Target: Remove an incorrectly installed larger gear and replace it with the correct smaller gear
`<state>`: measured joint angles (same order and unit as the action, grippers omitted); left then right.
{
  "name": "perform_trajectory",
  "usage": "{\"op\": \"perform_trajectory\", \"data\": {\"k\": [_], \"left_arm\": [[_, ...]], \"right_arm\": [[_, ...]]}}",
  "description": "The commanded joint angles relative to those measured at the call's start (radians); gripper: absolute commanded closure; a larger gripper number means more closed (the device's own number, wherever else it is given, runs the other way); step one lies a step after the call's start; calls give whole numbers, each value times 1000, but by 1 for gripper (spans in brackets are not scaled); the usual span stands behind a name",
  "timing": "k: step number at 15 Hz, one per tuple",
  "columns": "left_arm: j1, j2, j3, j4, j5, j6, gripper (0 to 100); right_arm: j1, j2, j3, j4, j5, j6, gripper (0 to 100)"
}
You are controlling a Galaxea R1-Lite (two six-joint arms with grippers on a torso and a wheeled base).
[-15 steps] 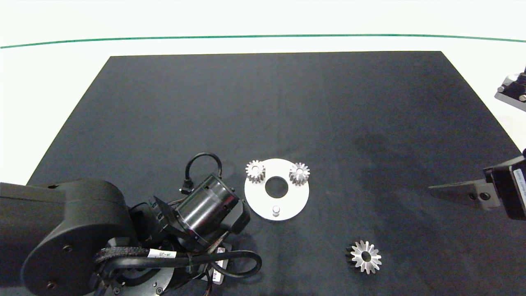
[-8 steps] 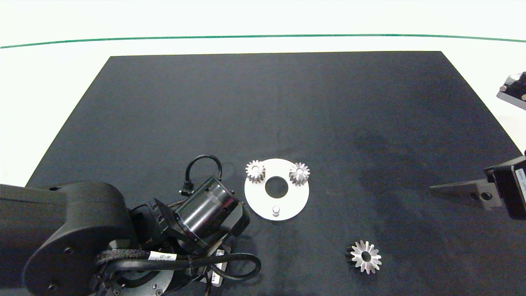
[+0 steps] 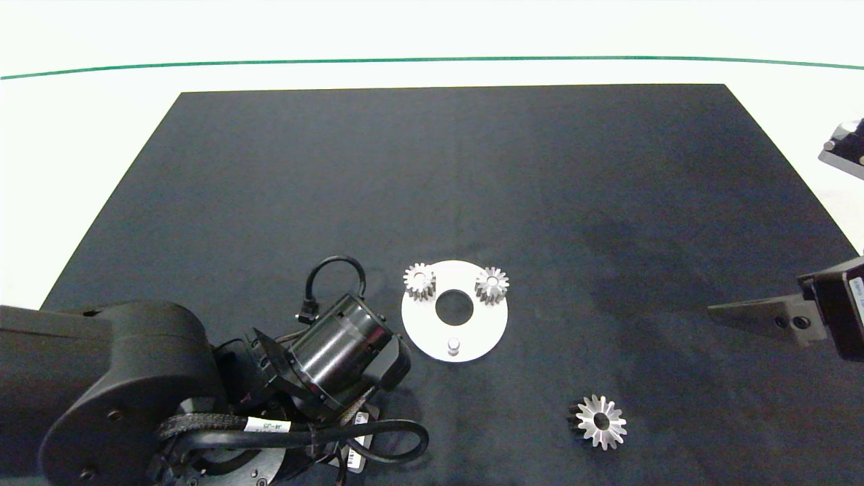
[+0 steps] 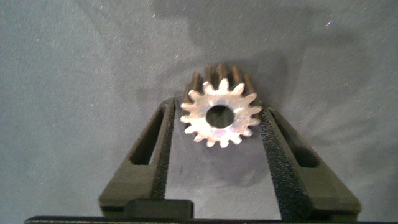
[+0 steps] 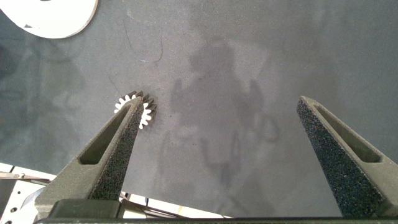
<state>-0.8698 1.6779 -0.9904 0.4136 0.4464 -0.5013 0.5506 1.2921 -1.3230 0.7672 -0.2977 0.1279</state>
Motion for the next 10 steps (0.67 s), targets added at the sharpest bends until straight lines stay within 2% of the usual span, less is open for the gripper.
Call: {"op": "perform_trajectory", "data": {"k": [1, 10], "left_arm": [[-2, 3, 3, -4, 3, -5, 55], [-5, 0, 16, -10, 3, -2, 73]], "right_arm": [[0, -1, 1, 4, -1, 3, 0], [0, -11, 4, 4, -1, 4, 0]]}}
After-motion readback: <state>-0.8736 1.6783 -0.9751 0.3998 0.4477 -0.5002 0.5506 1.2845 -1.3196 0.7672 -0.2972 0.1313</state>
